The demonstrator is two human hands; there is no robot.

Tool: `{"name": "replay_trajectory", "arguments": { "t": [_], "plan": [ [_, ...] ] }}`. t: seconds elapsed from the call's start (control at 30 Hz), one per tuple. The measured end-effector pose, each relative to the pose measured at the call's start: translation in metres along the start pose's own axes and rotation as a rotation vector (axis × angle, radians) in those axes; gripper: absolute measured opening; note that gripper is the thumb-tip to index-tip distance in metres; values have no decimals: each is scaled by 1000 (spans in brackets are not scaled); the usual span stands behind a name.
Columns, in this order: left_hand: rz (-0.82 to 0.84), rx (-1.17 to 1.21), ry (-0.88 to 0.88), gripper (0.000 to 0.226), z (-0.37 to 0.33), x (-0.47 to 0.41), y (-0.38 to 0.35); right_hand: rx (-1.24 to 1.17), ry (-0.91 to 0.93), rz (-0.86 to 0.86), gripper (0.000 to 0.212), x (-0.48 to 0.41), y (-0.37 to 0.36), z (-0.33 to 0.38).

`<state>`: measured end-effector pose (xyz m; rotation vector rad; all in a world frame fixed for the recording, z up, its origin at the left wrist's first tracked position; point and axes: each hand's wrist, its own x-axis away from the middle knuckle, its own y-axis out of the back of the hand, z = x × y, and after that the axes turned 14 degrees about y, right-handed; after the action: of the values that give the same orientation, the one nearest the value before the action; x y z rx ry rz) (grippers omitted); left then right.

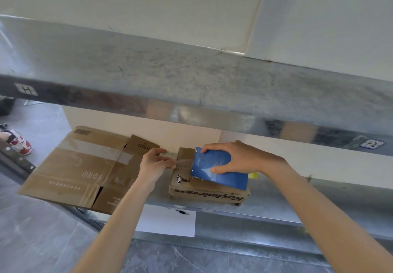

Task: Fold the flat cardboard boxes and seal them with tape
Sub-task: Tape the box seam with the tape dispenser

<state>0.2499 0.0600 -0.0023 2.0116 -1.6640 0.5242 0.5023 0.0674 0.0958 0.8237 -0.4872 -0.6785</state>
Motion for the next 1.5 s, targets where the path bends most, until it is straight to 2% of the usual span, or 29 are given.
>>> {"name": "replay_trajectory", "arguments": {
  "t": [0.2,0.4,0.7,0.9,1.2,1.4,1.5],
  "plan": [
    [-112,-80,-110,36,-1,0,-3,-3,7,9,48,1,-1,0],
    [-258,-285,-295,28,7,5,-9,-7,13,5,47,1,-3,2],
    [-252,-235,-337,29,18,2,-4,-13,14,1,49,-1,-3,-1],
    [-159,-219,-215,25,21,-3,-12,11,-14,-15,49,2,-5,-3],
    [-142,-305,-318,27,25,-7,-13,-11,-29,-13,48,2,-6,-4],
    [-218,-334,-411,14,35,-8,-9,-11,-40,-9,48,1,-7,-4],
    [-213,-378,-470,24,48,-5,-6,-13,-34,-15,47,0,-8,-3]
  ]
}}
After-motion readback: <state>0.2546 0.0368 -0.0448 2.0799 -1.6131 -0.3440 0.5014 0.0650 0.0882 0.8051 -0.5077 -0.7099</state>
